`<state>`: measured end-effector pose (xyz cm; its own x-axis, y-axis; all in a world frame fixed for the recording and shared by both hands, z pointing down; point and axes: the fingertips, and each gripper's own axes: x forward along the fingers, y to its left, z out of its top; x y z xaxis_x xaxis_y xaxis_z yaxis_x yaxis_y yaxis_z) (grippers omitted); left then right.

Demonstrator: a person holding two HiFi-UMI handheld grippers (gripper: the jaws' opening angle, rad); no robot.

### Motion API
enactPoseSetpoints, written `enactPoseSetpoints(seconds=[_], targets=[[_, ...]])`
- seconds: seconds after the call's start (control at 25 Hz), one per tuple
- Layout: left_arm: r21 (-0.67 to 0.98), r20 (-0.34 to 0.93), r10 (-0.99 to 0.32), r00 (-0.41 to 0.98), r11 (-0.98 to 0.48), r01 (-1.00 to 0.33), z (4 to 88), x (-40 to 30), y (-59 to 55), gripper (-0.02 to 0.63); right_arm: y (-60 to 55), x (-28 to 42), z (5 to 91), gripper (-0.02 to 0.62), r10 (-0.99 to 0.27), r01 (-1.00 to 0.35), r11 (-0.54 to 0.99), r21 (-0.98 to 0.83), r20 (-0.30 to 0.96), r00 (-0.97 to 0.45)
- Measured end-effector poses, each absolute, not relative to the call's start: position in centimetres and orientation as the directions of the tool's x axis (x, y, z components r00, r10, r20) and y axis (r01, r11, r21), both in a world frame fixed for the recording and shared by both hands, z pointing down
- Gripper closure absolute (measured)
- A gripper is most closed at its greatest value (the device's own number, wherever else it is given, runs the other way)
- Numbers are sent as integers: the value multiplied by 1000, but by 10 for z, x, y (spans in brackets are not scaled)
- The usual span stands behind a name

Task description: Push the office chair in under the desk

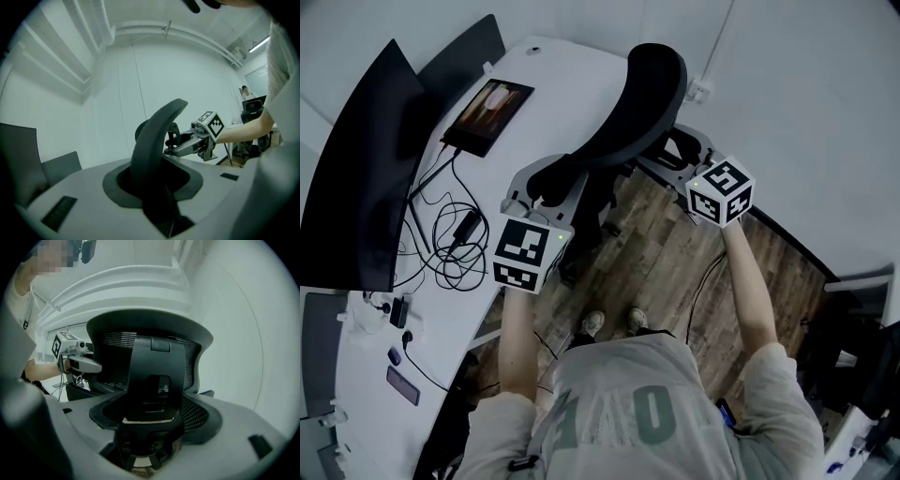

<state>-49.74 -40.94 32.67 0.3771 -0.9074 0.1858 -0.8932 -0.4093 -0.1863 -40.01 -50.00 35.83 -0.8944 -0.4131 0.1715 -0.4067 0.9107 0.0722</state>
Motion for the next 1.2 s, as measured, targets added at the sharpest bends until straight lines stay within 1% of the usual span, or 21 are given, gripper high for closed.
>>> enactPoseSetpoints(seconds=[0.4, 1.2], targets=[[-194, 199, -904, 378, -415, -889, 327, -509, -408, 482, -495, -409, 355, 275, -404, -398, 915, 74, 130, -906], [-236, 196, -909, 367, -407, -882, 325, -508, -408, 474, -495, -408, 358, 275, -423, -417, 906, 71, 167, -891]])
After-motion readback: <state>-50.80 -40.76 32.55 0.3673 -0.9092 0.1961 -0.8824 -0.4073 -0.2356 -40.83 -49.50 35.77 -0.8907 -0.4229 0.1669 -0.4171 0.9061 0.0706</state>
